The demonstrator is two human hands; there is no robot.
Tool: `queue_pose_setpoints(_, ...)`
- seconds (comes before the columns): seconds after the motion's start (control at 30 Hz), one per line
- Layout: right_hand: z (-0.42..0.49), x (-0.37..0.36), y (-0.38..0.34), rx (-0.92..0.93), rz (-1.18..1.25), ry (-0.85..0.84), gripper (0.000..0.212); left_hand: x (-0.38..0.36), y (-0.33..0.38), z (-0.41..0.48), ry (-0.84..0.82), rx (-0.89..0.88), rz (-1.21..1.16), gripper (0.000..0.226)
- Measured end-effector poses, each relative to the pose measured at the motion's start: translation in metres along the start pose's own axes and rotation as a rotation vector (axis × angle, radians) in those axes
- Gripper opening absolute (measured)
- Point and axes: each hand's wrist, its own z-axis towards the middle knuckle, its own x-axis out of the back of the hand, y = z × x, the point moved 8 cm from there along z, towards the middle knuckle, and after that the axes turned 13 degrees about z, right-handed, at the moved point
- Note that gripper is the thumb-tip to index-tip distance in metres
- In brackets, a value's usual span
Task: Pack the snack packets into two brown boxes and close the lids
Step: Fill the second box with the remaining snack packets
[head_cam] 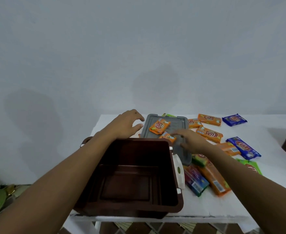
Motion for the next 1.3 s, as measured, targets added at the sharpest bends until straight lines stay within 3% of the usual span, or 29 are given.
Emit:
queue_pose_setpoints(0.2,0.039,-0.02,0.014,0.157,-0.167,-0.178,0.063,-0.031,-0.003,0.062,-0.097,-0.026,0.032,0.029)
queue_pose_setpoints(0.4,0.055,-0.016,0.024,0.226,-0.27,-0.249,0.046,-0.072,0.006,0.116,-0.289,-0.027,0.146,0.039)
queue_pose_setpoints(0.63,0.062,0.017,0.041,0.114,-0.137,-0.293,0.068,-0.109,0.02,0.154,-0.362,0.066,0.239,0.077)
queue_pose_setpoints(0.87,0.055,0.05,0.077,-0.098,-0.013,-0.19,0.051,-0.14,0.023,0.161,-0.504,0.161,0.263,0.111)
queue_pose_setpoints(1.0,0.044,0.062,0.074,-0.129,0.132,-0.054,0.033,-0.098,0.027,0.157,-0.343,0.06,0.419,0.097)
queue_pose_setpoints(1.2,0.021,0.069,-0.005,-0.119,0.554,0.052,0.021,-0.022,-0.006,0.096,-0.295,0.077,-0.034,0.068)
queue_pose_setpoints(1.3,0.01,0.067,-0.059,-0.045,0.684,0.002,0.03,0.003,-0.026,0.055,-0.23,0.089,-0.22,0.051)
